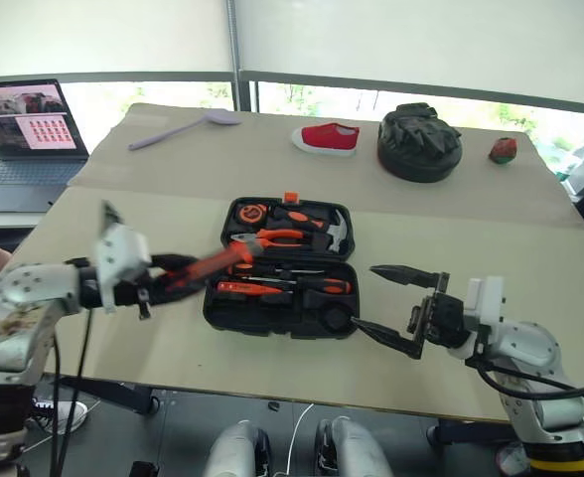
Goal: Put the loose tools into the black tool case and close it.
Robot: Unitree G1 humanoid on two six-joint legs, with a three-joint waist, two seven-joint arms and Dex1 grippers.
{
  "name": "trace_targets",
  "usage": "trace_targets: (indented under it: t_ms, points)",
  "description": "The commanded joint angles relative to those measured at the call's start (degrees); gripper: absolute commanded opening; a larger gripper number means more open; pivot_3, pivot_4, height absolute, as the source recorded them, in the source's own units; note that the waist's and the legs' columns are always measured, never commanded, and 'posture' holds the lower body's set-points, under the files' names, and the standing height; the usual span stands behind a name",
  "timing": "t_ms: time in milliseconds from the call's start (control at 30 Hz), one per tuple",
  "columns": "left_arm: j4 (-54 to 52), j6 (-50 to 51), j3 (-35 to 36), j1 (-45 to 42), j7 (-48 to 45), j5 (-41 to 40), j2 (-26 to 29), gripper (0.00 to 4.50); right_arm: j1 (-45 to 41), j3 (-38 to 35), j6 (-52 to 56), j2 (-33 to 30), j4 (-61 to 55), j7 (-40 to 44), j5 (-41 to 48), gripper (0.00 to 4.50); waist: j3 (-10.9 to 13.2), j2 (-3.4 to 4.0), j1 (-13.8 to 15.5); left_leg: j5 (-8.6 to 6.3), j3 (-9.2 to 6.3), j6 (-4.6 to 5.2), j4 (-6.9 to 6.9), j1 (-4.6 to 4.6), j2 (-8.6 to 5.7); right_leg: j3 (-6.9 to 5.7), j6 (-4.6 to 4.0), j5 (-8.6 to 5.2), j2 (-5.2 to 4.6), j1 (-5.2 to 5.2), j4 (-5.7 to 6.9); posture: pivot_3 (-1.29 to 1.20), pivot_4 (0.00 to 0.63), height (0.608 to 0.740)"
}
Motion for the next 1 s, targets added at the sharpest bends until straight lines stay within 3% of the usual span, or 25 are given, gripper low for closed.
trace_targets:
  t_ms: [33,233,733,1000]
  points:
    - [1.1,-2.8,-7.0,-6.6,-1.5,4.5,-3.5,1.8,-1.3,-0.1,0.7,0.1,-1.1,0.0,1.4,4.5,0.0,0.0,-0.1,0.03,0.0,-0.02,0.0,-0.06,0.01,-0.02,-0.01,0.0,0.11,-0.03,0.01,0.0,0.15,0.74]
    - [3.8,-1.4,-15.1,-11.3,-0.6,10.7,-9.1,1.8,1.6,0.7,-0.5,1.1,-2.6,-0.7,0.4,4.5,0.0,-0.01,-0.4,0.4,0.0,0.48,0.12,-0.13,0.06,-0.01,-0.02,-0.01,0.32,-0.07,0.12,0.0,0.15,0.74]
    - [5.1,-2.3,-16.2,-9.3,-2.3,14.0,-4.9,1.8,4.3,0.6,-1.2,1.9,-3.7,-2.8,-0.8,4.5,0.0,0.01,-0.5,0.21,-0.12,0.81,0.33,-0.05,0.19,0.07,-0.01,-0.01,0.29,0.0,0.23,0.0,0.15,0.74]
    - [8.0,-5.4,-18.1,-11.4,-4.0,14.7,-6.7,1.8,3.2,0.6,-0.7,1.3,-2.4,-1.8,-0.5,4.5,0.0,0.01,-0.3,0.24,-0.1,0.76,0.37,-0.06,0.13,0.08,-0.01,-0.02,0.24,0.02,0.21,0.0,0.15,0.74]
